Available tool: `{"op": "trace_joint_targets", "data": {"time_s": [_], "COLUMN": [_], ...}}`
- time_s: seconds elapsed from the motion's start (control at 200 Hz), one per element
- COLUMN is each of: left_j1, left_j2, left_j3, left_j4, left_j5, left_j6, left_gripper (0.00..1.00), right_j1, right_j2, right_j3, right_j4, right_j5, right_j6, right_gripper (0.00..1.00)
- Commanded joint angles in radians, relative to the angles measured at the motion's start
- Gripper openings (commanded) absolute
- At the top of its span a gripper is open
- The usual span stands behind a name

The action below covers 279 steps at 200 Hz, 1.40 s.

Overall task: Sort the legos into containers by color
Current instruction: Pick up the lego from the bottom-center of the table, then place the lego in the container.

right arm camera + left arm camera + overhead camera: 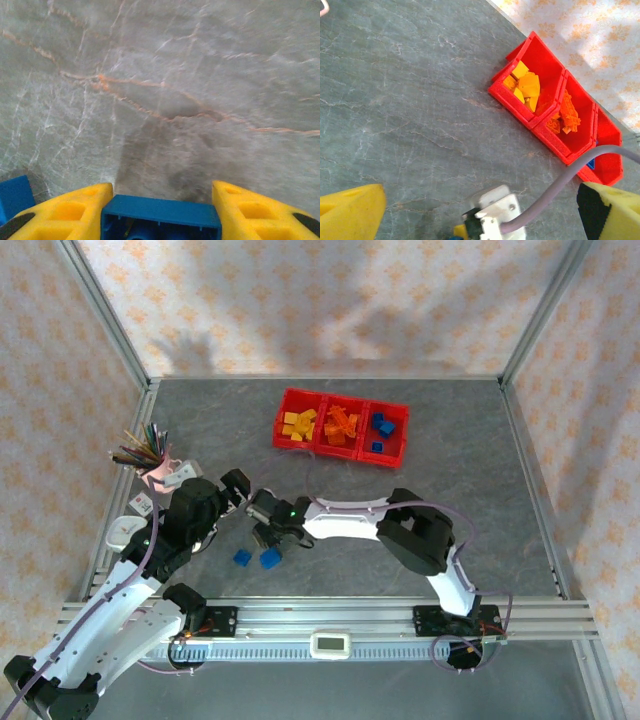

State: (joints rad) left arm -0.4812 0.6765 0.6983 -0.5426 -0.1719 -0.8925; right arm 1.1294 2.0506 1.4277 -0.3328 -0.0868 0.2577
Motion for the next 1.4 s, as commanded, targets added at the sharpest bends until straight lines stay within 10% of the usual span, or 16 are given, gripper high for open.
{"op": "trace_joint_targets", "data": {"time_s": [0.0,0.746,1.231,1.391], "left_j1": [0.010,-0.036,-0.080,-0.080], "left_j2": [0.016,0.451,0.605,0.600], "left_j3": [0.011,0.144,0.201,0.199], "left_j4": [0.017,0.435,0.546,0.543], "left_j5": [0.011,0.339,0.377,0.367], "left_j6": [0.007,0.155,0.147,0.150], "left_gripper": [0.99,0.99,0.99,0.99], "right_j1": [-0.052,-0.639,-0.785,-0.796], "right_j2": [-0.121,-0.278,-0.018,0.017], "right_j3": [-0.024,-0.039,0.190,0.235], "right_j4": [-0.017,-0.026,-0.023,-0.040], "right_j5": [0.018,0.136,0.201,0.191], "right_j6": [0.043,0.025,-0.020,-0.046], "right_gripper": [0.41,0.41,0.41,0.56]}}
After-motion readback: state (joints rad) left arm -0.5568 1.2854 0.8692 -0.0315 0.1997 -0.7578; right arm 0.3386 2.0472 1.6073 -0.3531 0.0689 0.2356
